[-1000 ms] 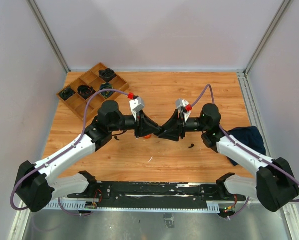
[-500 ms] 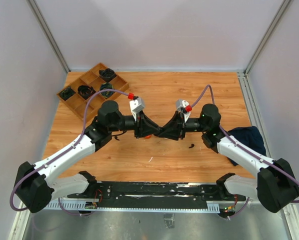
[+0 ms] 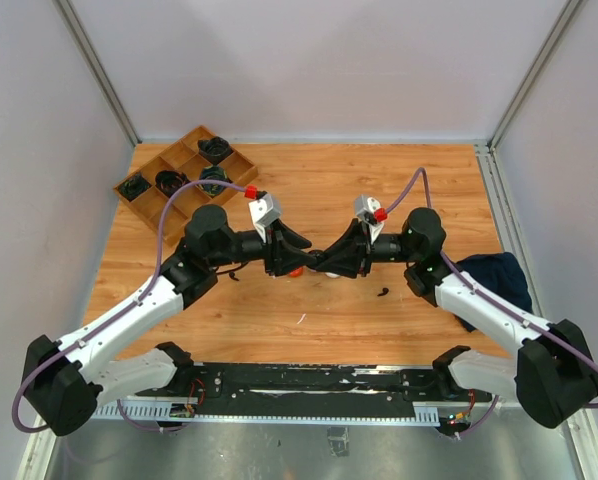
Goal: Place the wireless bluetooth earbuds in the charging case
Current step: Pick up the charging case at the center of the board, then open the charging case.
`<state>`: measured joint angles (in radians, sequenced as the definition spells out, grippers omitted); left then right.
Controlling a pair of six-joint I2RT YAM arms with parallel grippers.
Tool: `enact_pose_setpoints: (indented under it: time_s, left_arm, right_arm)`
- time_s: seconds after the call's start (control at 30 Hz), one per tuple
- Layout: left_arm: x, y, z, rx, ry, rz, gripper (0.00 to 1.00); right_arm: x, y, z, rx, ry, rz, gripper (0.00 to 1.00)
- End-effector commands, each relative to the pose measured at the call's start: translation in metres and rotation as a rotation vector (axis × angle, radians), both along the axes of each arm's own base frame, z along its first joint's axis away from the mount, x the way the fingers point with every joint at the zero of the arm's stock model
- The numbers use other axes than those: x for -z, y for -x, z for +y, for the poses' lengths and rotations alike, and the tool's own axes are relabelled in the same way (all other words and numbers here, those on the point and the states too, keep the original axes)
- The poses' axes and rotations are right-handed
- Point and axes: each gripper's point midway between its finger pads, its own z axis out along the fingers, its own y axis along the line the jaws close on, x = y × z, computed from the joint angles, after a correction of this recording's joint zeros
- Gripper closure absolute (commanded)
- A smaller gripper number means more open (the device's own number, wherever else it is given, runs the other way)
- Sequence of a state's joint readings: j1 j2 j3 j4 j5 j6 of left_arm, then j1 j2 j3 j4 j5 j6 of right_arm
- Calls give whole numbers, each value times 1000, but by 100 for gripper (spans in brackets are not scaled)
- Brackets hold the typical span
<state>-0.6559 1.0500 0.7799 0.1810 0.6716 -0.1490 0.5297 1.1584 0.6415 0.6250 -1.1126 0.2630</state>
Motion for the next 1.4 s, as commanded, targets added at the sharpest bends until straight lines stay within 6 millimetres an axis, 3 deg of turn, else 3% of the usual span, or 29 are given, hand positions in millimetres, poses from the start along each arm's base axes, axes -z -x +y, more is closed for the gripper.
enact_pose_setpoints:
  time_s: [0.0,0.37,0.97,1.37]
  left_arm:
    - [-10,-7,8,-69,42,-60,49]
    - [-10,-9,8,-89,83,-61,29]
    - [-24,-36,25,-286,106,-61,27]
    - [-30,-37,30,-308,112,-69,26]
  right_arm:
    - [-25,4,2,7,-81,-54,99]
    - [-31,2,2,40,-145,-45,99]
    - [-21,6,4,12,-125,-49,99]
    - [-18,5,4,19,-120,-54,99]
